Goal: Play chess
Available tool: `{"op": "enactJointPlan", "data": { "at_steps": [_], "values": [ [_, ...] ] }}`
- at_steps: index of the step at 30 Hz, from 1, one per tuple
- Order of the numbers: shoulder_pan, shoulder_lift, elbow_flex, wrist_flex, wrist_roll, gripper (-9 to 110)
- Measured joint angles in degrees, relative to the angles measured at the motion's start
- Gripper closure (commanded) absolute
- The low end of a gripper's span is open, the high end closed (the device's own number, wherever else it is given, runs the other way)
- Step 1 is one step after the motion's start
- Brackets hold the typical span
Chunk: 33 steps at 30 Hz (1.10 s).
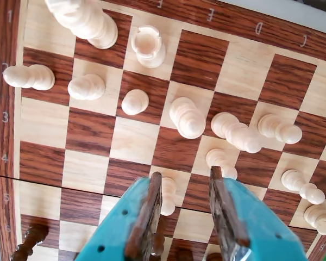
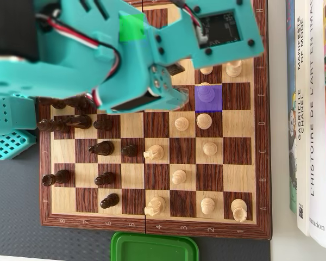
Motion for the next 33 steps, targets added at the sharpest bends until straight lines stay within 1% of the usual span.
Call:
{"op": "enactJointPlan", "data": {
  "at_steps": [10,17,33],
  "values": [
    [-0.18,-6.42,-5.01,0.18,0.00,88],
    [-0.18,-9.76,-8.44,0.26,-2.46,88],
    [0.53,-13.45,-8.96,0.26,-2.64,88]
  ]
}}
